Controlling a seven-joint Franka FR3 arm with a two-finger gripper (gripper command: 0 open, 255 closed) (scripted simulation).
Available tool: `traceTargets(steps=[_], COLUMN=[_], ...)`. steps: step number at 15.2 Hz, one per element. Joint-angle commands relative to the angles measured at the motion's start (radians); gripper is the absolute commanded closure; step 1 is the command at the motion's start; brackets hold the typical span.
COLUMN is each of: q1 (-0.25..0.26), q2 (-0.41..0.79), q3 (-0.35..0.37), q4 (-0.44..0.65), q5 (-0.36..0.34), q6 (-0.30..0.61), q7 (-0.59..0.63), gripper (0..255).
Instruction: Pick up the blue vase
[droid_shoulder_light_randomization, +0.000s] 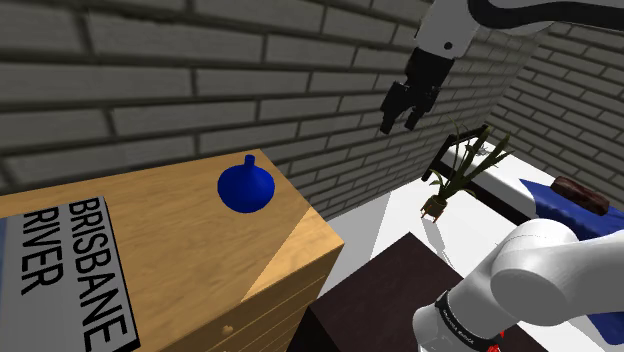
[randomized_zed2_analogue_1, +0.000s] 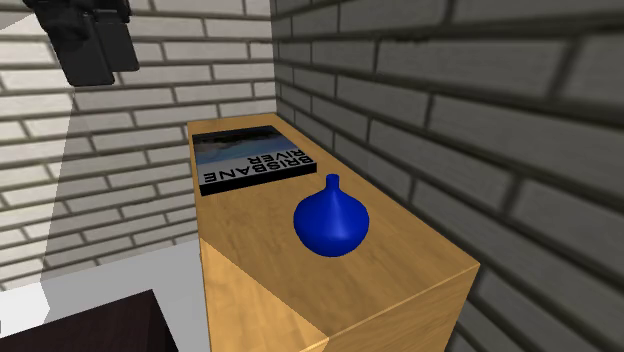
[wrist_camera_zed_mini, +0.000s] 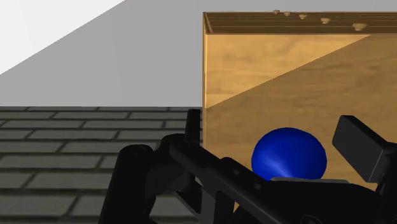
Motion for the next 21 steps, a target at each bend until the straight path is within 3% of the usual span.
traceTargets(steps=[1,11,21], q1=[0.005,0.016,0.041], q2=[0.053,0.39,0.769], q3=[0.022,0.114,0.169], q4=[0.003,0.114,0.36], q5=[0.01,0.009,-0.072], q6=[0.052,0.281,0.408], q7=[0.025,0.142,0.275], gripper=[0,0,0])
